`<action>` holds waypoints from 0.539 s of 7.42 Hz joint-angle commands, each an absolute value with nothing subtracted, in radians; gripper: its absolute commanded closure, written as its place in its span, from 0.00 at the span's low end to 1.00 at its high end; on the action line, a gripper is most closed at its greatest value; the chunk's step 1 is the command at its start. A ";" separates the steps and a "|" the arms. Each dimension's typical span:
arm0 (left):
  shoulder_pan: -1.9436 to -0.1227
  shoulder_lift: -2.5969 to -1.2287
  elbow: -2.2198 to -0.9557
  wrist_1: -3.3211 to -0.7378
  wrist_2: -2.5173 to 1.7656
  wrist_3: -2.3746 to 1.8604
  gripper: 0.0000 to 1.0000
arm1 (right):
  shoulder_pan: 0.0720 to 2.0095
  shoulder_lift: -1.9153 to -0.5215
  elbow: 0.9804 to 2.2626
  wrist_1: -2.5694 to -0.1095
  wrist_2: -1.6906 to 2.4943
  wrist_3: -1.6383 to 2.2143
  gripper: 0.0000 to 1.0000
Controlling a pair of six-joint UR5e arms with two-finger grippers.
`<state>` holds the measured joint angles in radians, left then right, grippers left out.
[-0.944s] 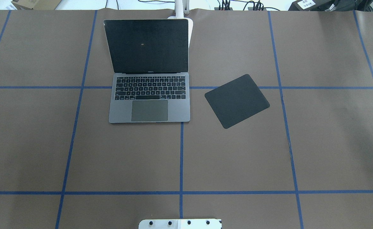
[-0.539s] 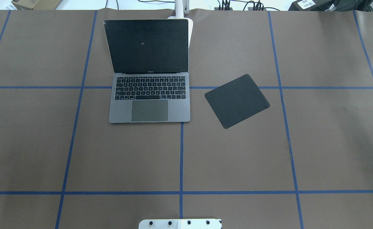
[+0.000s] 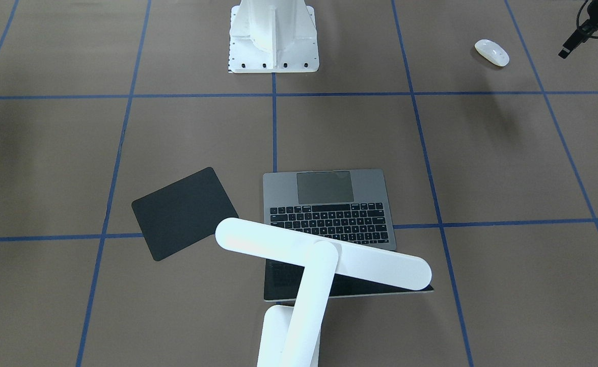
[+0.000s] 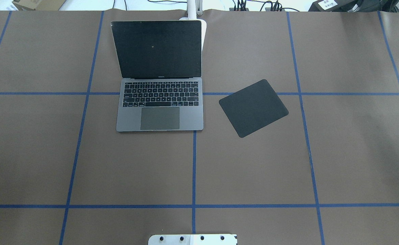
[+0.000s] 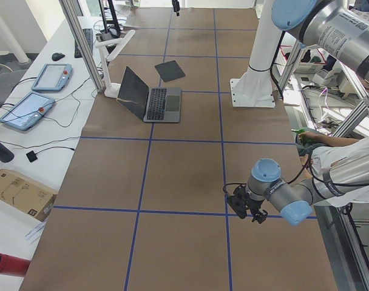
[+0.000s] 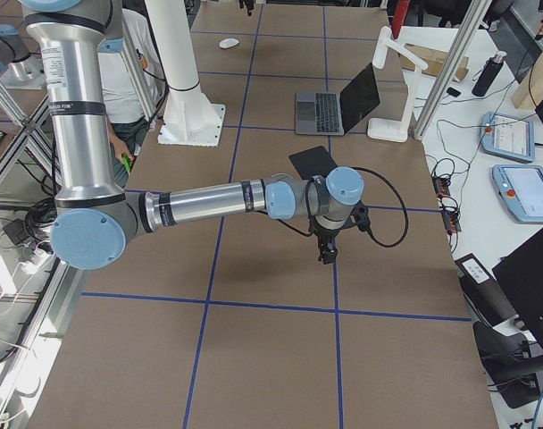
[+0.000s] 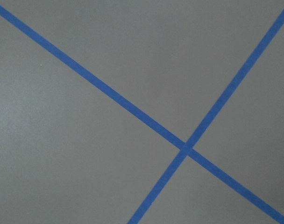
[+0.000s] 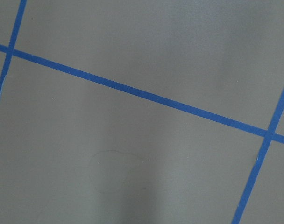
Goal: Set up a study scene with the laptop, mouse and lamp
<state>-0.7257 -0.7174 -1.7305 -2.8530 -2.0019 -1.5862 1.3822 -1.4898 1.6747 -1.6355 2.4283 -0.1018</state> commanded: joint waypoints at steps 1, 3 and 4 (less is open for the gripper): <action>-0.718 -0.729 -1.675 -2.922 -1.983 -1.610 0.00 | 1.382 -1.491 1.683 -1.635 2.428 -0.101 0.01; -0.709 -0.776 -1.667 -2.912 -1.977 -1.653 0.00 | 1.382 -1.491 1.684 -1.635 2.430 -0.101 0.01; -0.689 -0.785 -1.661 -2.911 -1.956 -1.666 0.00 | 1.382 -1.493 1.689 -1.637 2.430 -0.101 0.01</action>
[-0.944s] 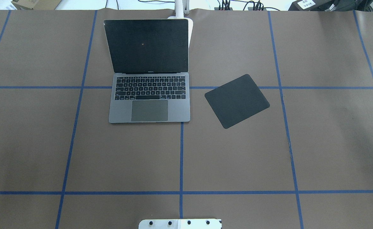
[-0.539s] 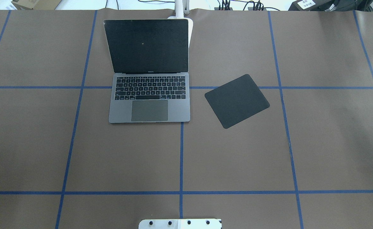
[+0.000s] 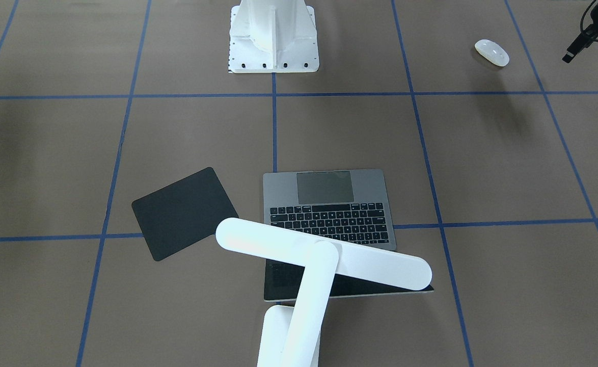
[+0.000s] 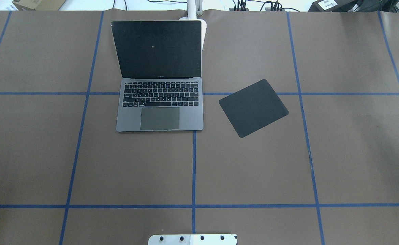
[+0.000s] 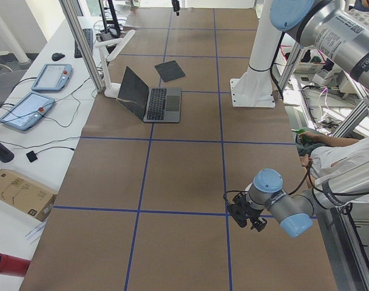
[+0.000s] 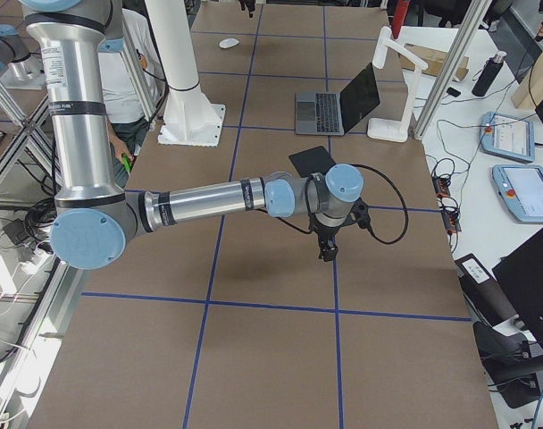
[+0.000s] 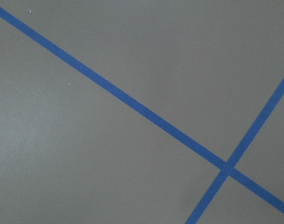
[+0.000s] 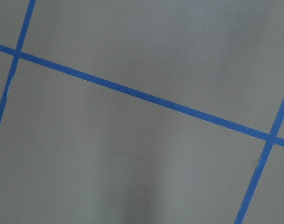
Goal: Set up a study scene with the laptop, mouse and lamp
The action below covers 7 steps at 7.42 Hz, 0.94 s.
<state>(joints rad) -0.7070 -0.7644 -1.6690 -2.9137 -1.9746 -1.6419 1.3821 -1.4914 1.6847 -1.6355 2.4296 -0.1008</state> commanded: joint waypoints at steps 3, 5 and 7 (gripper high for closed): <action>-0.416 -0.823 -1.660 -2.939 -1.881 -1.914 0.00 | 1.382 -1.497 1.704 -1.637 2.430 -0.101 0.01; -0.154 -0.810 -1.667 -3.041 -1.744 -2.080 0.00 | 1.382 -1.499 1.706 -1.635 2.427 -0.104 0.01; -0.147 -0.778 -1.681 -3.086 -1.738 -2.089 0.00 | 1.382 -1.508 1.707 -1.635 2.428 -0.101 0.01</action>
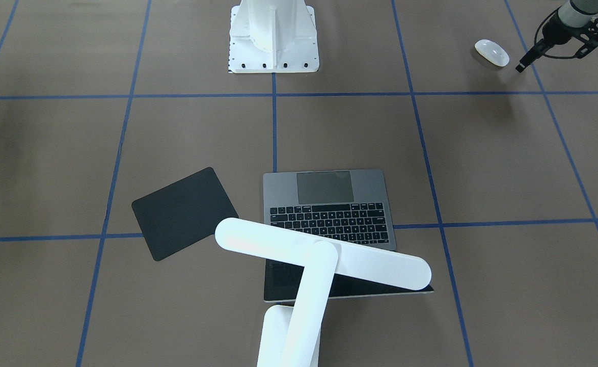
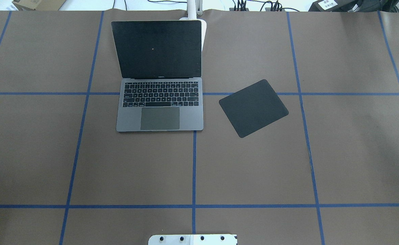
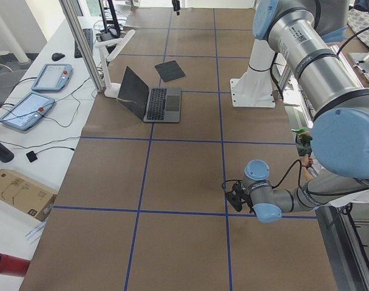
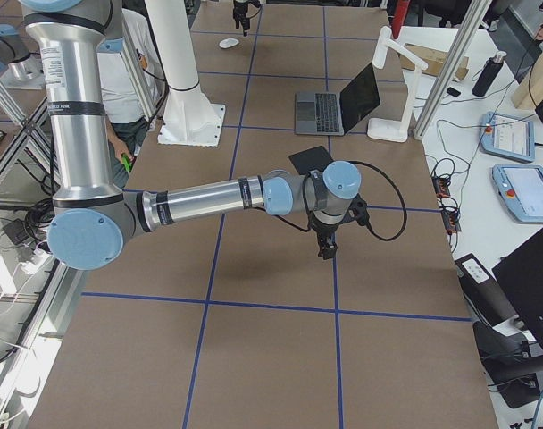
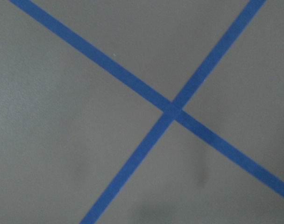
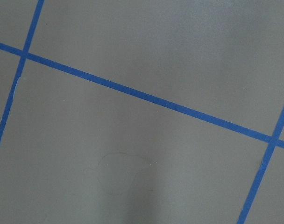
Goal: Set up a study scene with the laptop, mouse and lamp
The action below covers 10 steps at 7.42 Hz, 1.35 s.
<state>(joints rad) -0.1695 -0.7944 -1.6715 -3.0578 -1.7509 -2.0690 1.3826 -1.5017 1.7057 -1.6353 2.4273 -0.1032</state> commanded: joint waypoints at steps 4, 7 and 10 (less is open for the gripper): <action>-0.013 -0.798 -1.692 -3.077 -1.652 -2.243 0.00 | 1.378 -1.508 1.707 -1.637 2.428 -0.100 0.01; 0.075 -0.802 -1.698 -3.066 -1.628 -2.342 0.00 | 1.367 -1.506 1.707 -1.637 2.428 -0.098 0.01; 0.204 -0.799 -1.733 -3.047 -1.537 -2.414 0.00 | 1.359 -1.505 1.707 -1.637 2.428 -0.098 0.01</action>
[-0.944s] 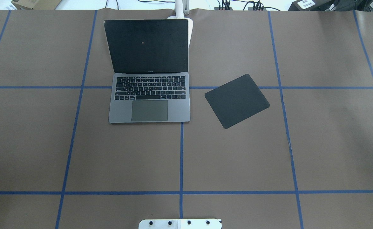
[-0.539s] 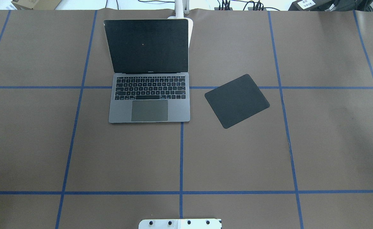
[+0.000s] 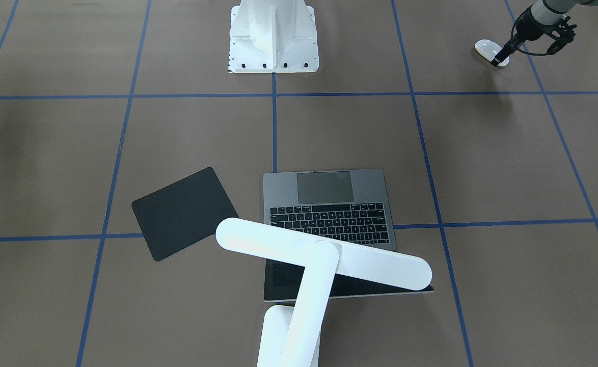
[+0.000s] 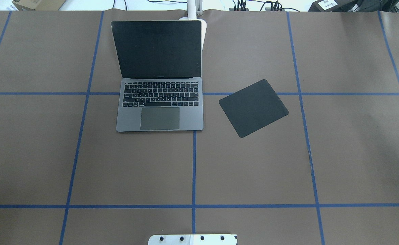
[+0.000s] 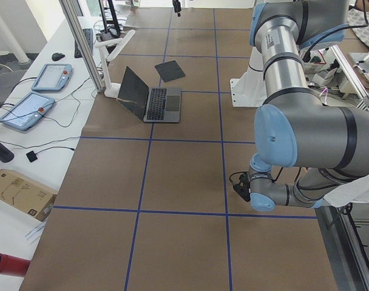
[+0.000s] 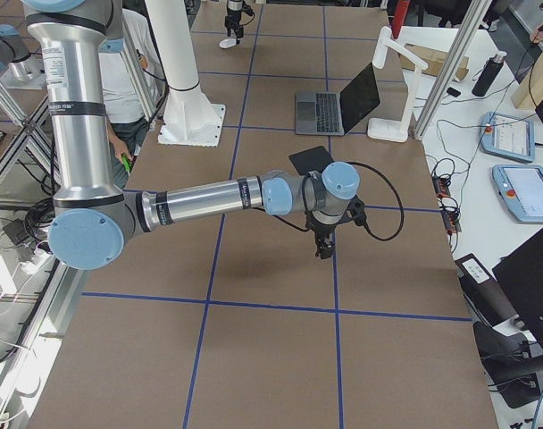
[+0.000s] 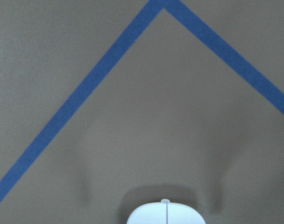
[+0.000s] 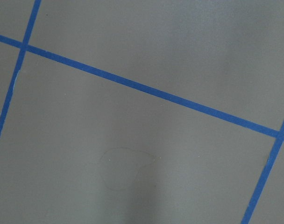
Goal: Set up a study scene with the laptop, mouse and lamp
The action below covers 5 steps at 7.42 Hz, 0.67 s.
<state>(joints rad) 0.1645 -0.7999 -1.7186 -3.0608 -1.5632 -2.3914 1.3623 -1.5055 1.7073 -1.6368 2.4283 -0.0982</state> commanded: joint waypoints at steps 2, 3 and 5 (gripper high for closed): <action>0.215 -0.799 -1.733 -3.040 -1.529 -2.424 0.01 | 1.358 -1.503 1.706 -1.637 2.427 -0.098 0.01; 0.225 -0.799 -1.733 -3.036 -1.529 -2.431 0.01 | 1.355 -1.503 1.706 -1.637 2.427 -0.098 0.01; 0.254 -0.798 -1.744 -3.036 -1.528 -2.483 0.21 | 1.348 -1.500 1.706 -1.637 2.427 -0.095 0.01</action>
